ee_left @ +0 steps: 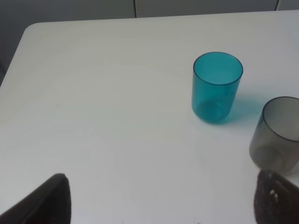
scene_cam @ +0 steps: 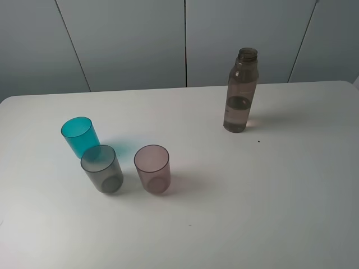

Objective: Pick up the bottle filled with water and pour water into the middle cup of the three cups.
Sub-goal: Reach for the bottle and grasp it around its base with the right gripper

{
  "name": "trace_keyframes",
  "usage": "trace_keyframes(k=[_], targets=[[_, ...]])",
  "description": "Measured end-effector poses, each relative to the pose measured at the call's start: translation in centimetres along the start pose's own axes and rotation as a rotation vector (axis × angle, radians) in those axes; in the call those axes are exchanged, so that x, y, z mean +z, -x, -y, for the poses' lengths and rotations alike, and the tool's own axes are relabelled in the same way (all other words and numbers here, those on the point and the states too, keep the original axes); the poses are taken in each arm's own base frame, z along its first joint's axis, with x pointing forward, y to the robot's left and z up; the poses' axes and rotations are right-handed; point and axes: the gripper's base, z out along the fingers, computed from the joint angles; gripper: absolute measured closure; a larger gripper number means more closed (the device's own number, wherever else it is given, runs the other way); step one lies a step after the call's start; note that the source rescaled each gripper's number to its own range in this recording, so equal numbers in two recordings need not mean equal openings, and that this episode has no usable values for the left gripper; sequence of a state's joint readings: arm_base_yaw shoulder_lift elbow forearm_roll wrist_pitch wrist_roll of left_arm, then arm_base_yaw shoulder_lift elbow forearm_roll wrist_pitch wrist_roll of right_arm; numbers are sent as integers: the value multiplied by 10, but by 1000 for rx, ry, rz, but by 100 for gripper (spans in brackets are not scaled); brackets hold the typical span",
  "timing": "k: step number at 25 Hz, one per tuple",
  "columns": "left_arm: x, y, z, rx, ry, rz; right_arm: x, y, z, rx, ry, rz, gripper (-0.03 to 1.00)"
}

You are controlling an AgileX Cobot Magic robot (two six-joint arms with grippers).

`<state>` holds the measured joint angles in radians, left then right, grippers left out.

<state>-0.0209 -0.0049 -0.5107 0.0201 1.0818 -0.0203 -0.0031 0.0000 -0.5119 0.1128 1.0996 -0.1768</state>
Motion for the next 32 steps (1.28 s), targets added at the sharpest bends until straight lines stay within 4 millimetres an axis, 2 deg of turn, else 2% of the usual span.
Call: trace_keyframes(k=[32], targets=[[0,0,0,0,0,0,0,0,0,0,0,0,-3]])
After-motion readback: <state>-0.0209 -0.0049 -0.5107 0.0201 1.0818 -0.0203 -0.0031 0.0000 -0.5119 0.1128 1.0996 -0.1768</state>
